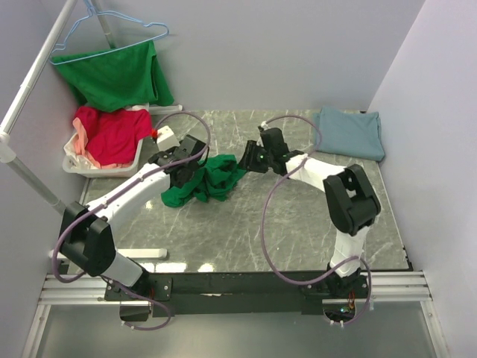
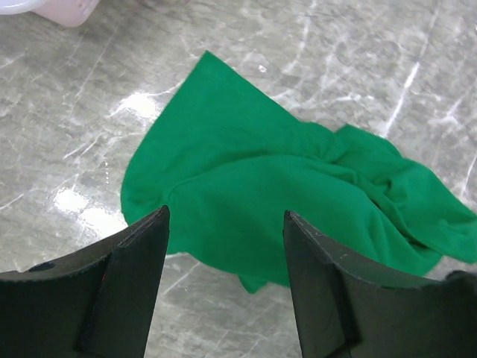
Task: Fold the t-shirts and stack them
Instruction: Flatten the tshirt out
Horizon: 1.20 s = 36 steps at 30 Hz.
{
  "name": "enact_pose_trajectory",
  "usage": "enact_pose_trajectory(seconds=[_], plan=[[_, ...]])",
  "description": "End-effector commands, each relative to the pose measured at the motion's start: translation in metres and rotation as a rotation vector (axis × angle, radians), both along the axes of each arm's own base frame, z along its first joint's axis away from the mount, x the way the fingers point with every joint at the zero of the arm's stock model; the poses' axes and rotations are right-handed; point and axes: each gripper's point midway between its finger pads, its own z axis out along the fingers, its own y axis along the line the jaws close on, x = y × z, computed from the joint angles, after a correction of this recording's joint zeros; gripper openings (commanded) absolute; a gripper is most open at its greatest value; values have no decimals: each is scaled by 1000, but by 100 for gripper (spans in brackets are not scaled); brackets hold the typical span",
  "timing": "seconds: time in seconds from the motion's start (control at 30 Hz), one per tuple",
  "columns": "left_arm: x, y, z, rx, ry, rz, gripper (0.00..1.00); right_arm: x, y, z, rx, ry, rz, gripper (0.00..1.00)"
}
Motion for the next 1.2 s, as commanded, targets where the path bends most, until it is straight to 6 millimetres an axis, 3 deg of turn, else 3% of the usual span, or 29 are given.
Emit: enact_pose_trajectory(seconds=[0.0, 0.17, 0.23, 0.27, 0.3, 0.37, 0.43, 0.47, 0.5, 0.63, 0.67, 0.73, 0.77, 0.8, 0.87, 0.9, 0.97, 1.07, 1.17], plan=[[4, 11, 14, -61, -49, 9, 67, 19, 33, 16, 8, -55, 56, 52], [5, 22, 11, -81, -47, 13, 67, 29, 46, 12, -13, -57, 62, 51], [6, 25, 9, -80, -45, 12, 67, 34, 47, 1, -31, -36, 58, 51], [6, 27, 9, -83, -44, 13, 67, 42, 51, 8, -24, -51, 55, 51], [6, 28, 8, -81, -42, 11, 67, 44, 52, -3, -38, -36, 55, 50], [6, 30, 8, -79, -40, 11, 67, 53, 56, -1, -45, -39, 45, 48], [6, 31, 9, -78, -41, 10, 68, 58, 57, -11, -59, -21, 35, 29], [5, 33, 8, -77, -39, 11, 68, 63, 59, -5, -54, -30, 33, 21], [5, 34, 8, -79, -40, 10, 68, 64, 59, -8, -59, -24, 30, 2], [4, 39, 5, -76, -34, 16, 68, 64, 54, 10, -55, -56, 10, 0], [4, 40, 4, -76, -32, 19, 68, 61, 45, 8, -78, -56, -14, 0], [5, 41, 1, -76, -28, 21, 68, 58, 34, 40, -70, -113, -47, 0], [6, 41, 1, -77, -27, 21, 68, 50, 25, 38, -86, -110, -58, 0], [7, 41, -1, -76, -23, 21, 67, 48, 15, 70, -74, -168, -85, 0], [10, 39, -2, -81, -23, 21, 68, 39, -3, 83, -88, -193, -113, 0], [13, 39, -4, -81, -22, 20, 67, 33, -16, 111, -81, -242, -131, 0], [18, 34, -2, -89, -24, 5, 67, 24, -33, 125, -101, -268, -160, 0], [28, 26, -6, -103, -22, -16, 67, 5, -64, 169, -103, -350, -201, 0], [43, 15, -13, -109, -20, -49, 67, -10, -86, 189, -97, -387, -226, 0]])
